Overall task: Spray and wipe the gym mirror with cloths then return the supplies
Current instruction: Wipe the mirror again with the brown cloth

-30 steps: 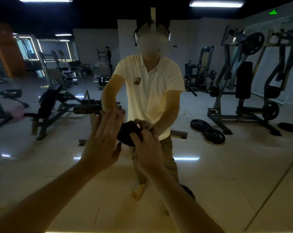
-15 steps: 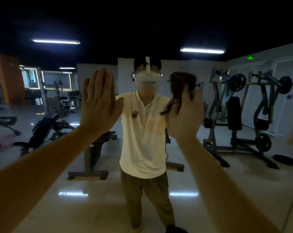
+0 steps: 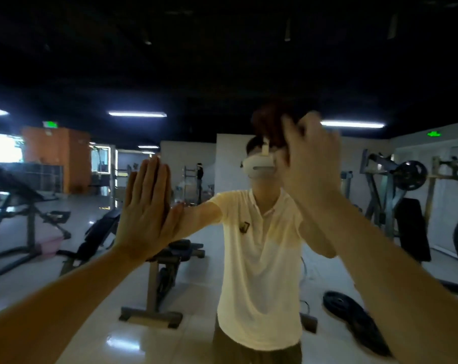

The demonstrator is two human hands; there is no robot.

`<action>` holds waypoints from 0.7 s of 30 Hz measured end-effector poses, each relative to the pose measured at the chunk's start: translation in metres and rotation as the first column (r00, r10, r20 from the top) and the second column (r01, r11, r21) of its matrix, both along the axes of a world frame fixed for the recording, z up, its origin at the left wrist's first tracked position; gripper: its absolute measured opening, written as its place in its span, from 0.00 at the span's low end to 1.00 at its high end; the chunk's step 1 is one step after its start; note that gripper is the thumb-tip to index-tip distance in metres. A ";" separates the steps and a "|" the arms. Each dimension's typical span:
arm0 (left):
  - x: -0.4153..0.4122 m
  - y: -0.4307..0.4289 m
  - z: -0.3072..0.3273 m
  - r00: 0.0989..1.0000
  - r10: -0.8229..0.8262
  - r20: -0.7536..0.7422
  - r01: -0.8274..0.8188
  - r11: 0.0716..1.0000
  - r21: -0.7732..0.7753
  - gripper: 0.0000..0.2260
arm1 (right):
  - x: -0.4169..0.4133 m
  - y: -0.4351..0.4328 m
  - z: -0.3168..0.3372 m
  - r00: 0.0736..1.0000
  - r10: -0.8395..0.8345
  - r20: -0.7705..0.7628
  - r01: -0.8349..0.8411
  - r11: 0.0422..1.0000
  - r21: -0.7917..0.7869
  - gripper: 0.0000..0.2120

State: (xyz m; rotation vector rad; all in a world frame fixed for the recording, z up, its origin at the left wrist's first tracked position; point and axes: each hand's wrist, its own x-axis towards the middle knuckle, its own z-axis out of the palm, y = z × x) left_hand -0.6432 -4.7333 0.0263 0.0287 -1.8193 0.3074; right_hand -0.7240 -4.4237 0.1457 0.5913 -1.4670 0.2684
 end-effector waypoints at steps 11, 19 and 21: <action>0.039 0.014 0.017 0.981 0.113 0.161 -0.118 0.993 0.023 0.34 | 0.012 -0.076 -0.072 0.966 0.253 0.051 -0.251 0.877 0.410 0.23; 0.055 0.005 0.094 0.982 0.184 0.049 -0.185 0.983 0.017 0.34 | -0.001 -0.057 0.050 0.988 0.084 -0.126 -0.046 0.960 0.278 0.24; 0.051 -0.005 0.109 0.985 0.173 -0.017 -0.171 0.983 0.060 0.34 | 0.001 -0.054 0.094 0.994 0.006 -0.108 0.001 0.998 0.070 0.24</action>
